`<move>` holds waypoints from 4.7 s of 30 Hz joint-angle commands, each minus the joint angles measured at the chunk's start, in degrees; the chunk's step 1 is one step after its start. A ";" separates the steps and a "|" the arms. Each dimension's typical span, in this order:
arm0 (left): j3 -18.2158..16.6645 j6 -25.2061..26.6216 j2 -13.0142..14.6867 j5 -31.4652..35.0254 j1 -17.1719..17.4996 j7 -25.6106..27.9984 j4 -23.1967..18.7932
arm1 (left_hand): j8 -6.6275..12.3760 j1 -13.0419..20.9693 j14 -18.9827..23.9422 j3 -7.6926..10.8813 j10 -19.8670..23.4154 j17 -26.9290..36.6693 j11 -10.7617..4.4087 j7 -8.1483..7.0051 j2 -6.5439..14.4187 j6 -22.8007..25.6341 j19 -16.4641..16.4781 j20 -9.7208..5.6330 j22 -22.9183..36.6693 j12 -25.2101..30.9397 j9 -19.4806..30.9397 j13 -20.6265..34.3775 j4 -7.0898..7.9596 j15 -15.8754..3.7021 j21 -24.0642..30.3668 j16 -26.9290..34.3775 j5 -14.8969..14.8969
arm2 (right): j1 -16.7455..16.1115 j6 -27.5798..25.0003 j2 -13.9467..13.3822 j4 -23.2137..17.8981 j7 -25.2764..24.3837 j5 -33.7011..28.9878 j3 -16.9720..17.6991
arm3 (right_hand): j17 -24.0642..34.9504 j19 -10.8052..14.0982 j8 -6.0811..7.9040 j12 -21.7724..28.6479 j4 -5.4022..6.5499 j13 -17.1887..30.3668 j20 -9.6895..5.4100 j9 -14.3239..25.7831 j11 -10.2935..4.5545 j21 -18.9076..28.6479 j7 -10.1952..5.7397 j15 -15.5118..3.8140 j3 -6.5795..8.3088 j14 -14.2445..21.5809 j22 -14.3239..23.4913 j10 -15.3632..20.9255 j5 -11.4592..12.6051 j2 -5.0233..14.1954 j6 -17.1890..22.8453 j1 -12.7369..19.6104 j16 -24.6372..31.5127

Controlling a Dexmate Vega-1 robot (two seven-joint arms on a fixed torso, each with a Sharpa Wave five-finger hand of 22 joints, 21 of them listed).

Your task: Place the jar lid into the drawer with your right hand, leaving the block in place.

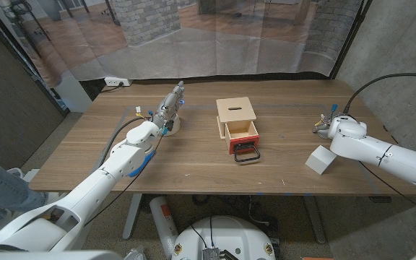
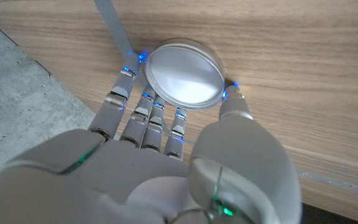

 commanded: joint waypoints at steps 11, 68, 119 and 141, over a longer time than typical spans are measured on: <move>0.46 0.88 -0.05 0.24 -0.32 0.27 -0.63 | 0.25 0.55 -1.64 -0.26 -0.04 0.07 -0.33 0.05 0.24 0.27 -7.25 0.26 0.32 0.10 0.24 0.12 -0.06 0.50 0.52 0.11 -0.24 | 0.20 -0.80 0.10 -0.81 -0.55 -0.32 -0.01 | 0.27 3.11 0.60 0.63 -0.45 0.27 -2.44 0.35 0.02 0.64 -0.05 -0.76 1.66 1.23 0.39 1.48 -1.00 1.32 1.83 3.17 0.12; 0.94 0.51 -0.96 0.25 -1.68 -0.91 1.40 | 0.10 0.67 -2.05 -0.84 -0.18 0.08 -0.19 0.27 0.54 0.56 -7.38 0.39 0.36 0.02 0.27 0.14 0.00 -0.26 0.57 -0.03 -0.54 | -0.88 -3.68 -3.98 -9.58 -3.93 -0.78 3.04 | 0.83 3.71 0.75 0.16 -0.42 0.37 -3.23 0.76 -0.37 0.33 0.20 -1.03 3.95 0.98 0.58 1.31 -3.74 3.20 3.46 7.62 -0.74; -0.17 0.10 0.98 0.14 0.46 -0.29 -2.07 | 0.04 0.94 -1.95 -1.28 -0.07 0.08 -0.05 0.19 0.82 0.76 -7.49 0.18 0.36 0.06 0.28 0.14 -0.06 -0.21 0.60 0.07 -0.72 | -11.25 2.11 -9.43 -19.50 -9.47 4.06 14.43 | 1.24 1.45 0.91 -0.06 -0.07 0.16 -3.32 0.90 -0.78 -1.28 0.29 -3.40 5.01 -0.16 0.39 2.41 -5.03 3.53 5.60 9.65 -1.41; -0.13 0.10 1.24 0.23 -0.03 -0.91 -1.81 | 0.02 1.15 -1.95 -1.39 -0.12 0.07 -0.20 0.05 0.98 0.83 -7.51 0.19 0.35 0.05 0.28 0.13 -0.13 -0.18 0.60 0.07 -0.77 | -15.25 2.83 -11.34 -25.78 -12.79 4.84 18.00 | 1.38 1.34 0.77 -0.33 0.14 0.19 -3.60 0.95 -0.70 -1.57 0.33 -3.26 5.19 -0.33 0.35 2.21 -5.18 3.59 5.83 9.87 -1.44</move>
